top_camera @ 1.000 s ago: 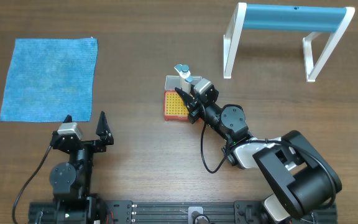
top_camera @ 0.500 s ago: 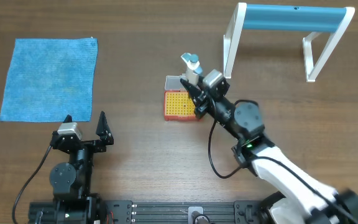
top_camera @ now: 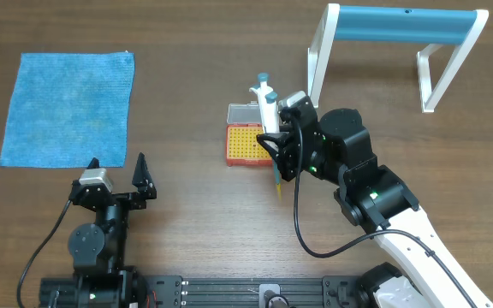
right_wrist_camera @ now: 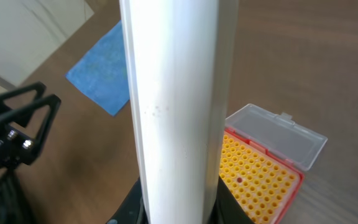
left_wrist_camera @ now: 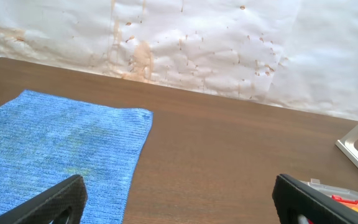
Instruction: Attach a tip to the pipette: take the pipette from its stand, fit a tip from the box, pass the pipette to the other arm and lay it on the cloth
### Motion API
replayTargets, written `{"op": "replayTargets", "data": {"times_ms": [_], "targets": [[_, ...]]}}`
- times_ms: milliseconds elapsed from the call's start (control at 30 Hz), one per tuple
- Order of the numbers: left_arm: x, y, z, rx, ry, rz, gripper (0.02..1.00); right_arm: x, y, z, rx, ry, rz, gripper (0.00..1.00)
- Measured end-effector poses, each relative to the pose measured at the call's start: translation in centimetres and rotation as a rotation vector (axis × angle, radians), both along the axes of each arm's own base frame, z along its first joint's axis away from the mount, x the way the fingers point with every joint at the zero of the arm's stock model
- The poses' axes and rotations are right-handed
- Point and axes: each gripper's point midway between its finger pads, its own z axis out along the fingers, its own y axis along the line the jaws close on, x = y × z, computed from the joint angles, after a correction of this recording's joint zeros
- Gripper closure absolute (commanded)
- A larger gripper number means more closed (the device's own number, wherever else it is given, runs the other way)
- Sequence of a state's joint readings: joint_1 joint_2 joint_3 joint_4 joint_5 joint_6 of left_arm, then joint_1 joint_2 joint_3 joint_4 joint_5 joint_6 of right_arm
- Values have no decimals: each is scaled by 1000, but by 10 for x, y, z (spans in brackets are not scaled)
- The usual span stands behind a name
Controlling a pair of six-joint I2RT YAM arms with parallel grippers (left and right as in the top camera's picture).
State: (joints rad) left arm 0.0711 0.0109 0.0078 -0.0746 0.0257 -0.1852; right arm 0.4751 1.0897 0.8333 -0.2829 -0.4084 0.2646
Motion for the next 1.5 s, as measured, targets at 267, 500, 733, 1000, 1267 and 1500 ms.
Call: {"op": "replayTargets", "data": {"times_ms": [267,500,733,1000,1267,1500], "targets": [[0,0,0,0,0,0,53,-1,2,2,134,171,-101,919],[0,-4,3,-51,-15,-20,53,-1,2,2,168,220,-132,921],[-7,-60,14,-773,45,-299,56,-4,4,3,182,236,-121,919],[-10,-67,41,-1078,13,-362,58,-16,13,6,219,277,-48,917],[-4,-71,70,-1110,-58,-449,73,-31,23,12,256,318,48,919],[21,-97,61,-1121,162,-544,102,-33,25,13,263,325,64,917]]}}
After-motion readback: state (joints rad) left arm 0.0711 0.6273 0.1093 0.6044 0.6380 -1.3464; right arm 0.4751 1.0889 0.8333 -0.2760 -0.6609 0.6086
